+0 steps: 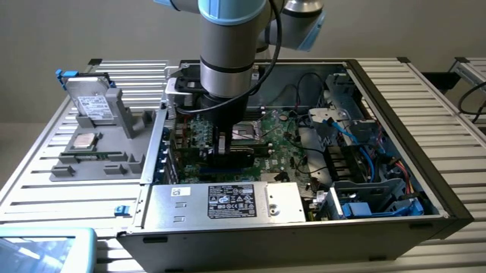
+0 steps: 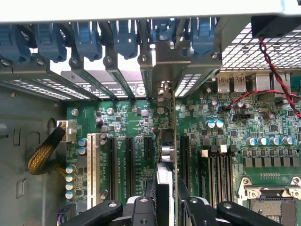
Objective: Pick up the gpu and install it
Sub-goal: 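Insert the gpu into the slot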
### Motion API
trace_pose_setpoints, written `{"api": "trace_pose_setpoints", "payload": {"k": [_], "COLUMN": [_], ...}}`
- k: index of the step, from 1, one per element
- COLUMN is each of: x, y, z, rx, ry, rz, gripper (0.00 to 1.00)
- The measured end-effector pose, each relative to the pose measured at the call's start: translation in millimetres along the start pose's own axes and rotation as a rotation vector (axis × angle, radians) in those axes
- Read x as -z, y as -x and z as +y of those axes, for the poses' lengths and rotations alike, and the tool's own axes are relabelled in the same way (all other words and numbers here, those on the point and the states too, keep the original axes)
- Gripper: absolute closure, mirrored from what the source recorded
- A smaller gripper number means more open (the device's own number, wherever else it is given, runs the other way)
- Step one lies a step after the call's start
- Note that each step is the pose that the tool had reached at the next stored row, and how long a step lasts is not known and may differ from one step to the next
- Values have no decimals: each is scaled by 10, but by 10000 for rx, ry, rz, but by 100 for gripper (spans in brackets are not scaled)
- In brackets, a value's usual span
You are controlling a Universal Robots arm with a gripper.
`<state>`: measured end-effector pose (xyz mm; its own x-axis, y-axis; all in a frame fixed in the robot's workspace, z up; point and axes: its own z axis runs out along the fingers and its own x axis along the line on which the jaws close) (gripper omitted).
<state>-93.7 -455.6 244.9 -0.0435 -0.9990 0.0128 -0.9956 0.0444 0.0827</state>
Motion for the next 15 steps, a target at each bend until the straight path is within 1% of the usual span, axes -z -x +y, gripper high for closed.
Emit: {"api": "trace_pose_setpoints", "payload": {"k": [3, 15], "x": [-5, -6], "y": [0, 3], "z": [0, 1], "rx": [2, 2], "ry": [-1, -10], "rz": [17, 21], "gripper": [72, 72]}}
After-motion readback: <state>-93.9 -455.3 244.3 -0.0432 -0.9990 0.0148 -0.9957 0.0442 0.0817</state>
